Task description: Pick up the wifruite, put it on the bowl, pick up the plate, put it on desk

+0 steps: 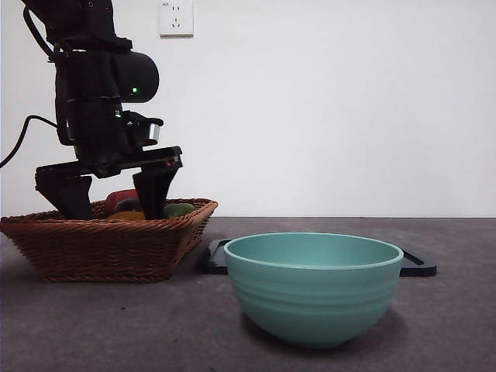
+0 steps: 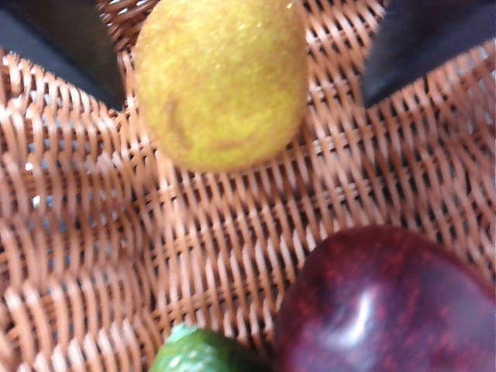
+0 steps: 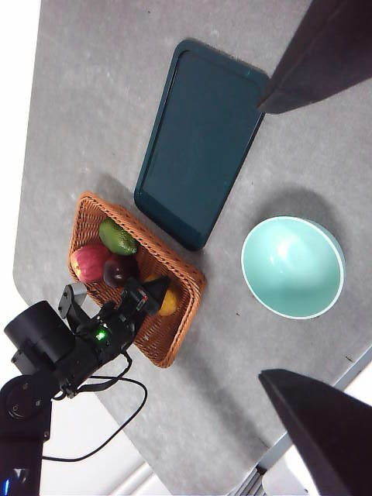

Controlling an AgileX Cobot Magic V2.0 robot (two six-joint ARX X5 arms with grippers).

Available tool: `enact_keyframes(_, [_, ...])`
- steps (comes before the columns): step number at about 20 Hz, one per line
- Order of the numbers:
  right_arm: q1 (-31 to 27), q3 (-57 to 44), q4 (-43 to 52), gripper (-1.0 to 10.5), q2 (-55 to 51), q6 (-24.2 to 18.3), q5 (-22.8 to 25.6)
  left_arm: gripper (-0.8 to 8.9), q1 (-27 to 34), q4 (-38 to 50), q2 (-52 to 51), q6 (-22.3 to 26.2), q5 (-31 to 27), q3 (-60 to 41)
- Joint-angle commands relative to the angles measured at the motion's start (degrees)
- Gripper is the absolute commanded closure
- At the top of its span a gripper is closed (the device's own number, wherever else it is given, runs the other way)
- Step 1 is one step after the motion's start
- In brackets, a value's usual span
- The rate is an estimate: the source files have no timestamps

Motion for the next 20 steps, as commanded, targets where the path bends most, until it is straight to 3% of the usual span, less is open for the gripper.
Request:
enact_keyframes(1, [0.15, 1.03, 0.55, 3.7, 0.22, -0.33, 0.02, 4.16, -0.31, -0.11, 1.4, 0.76, -0.37, 1.44])
enact_keyframes(7, [0.15, 1.03, 0.55, 3.7, 0.22, -0.31, 0.0, 4.2, -0.31, 0.02, 3.19, 1.03, -0.37, 1.44])
enact_keyframes(11, [0.15, 1.03, 0.55, 3.7, 0.22, -0.31, 0.02, 6.1, -0.31, 0.02, 3.19, 1.25, -0.37, 1.44])
enact_keyframes(14, [0.15, 1.03, 0.55, 3.7, 0.22, -0.33, 0.02, 6.35, -0.28, -0.74, 3.19, 1.84, -0.37, 2.58])
enact_keyframes(20, [0.15, 1.03, 0.55, 3.7, 0.22, -0.33, 0.0, 6.32, -0.61, -18.86, 2.69, 1.25, -0.04, 14.56])
